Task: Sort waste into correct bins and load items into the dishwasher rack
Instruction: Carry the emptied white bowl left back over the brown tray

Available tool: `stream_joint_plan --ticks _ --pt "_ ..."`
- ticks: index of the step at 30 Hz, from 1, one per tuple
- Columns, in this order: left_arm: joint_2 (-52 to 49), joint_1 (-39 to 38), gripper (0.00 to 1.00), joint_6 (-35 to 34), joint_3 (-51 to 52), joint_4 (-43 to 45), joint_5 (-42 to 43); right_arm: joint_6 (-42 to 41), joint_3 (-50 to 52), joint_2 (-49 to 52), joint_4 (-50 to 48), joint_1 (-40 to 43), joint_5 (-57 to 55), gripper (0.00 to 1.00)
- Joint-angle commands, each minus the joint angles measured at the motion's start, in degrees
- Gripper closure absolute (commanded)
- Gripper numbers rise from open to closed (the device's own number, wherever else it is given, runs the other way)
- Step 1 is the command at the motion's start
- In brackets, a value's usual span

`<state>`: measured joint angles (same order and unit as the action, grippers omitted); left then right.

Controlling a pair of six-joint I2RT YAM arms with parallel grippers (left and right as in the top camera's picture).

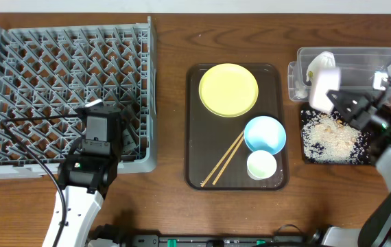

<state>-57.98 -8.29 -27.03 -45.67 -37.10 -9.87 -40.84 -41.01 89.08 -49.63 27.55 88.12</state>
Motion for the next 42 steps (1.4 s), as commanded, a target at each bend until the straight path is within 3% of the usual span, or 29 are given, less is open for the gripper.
stream_joint_plan --ticks 1,4,6,16,24,37,42 --pt "0.0 0.24 0.36 -0.31 -0.63 0.04 -1.31 -18.95 -0.76 -0.7 -12.26 -6.21 0.52 0.99" --pt "0.0 0.24 0.36 -0.31 -0.63 0.07 -1.31 -27.32 -1.25 -0.7 -20.37 -11.37 0.0 0.99" --pt "0.0 0.24 0.36 -0.31 -0.63 0.07 -1.31 -29.07 -1.31 -0.7 -20.65 -14.51 -0.98 0.99" --pt "0.0 0.24 0.36 -0.31 -0.63 0.07 -1.31 -28.37 -1.44 -0.7 -13.7 -18.75 -9.9 0.99" --pt "0.0 0.24 0.36 -0.31 -0.63 0.07 -1.31 -20.41 -8.17 -0.7 -3.28 -19.96 -10.54 0.99" --pt "0.0 0.24 0.36 -0.31 -0.63 0.07 -1.31 10.38 -25.14 -0.68 44.24 -29.31 -23.74 0.99" --pt "0.0 0.24 0.36 -0.31 -0.63 0.09 -1.31 26.25 -27.17 -0.68 65.9 -36.52 -39.5 0.99"
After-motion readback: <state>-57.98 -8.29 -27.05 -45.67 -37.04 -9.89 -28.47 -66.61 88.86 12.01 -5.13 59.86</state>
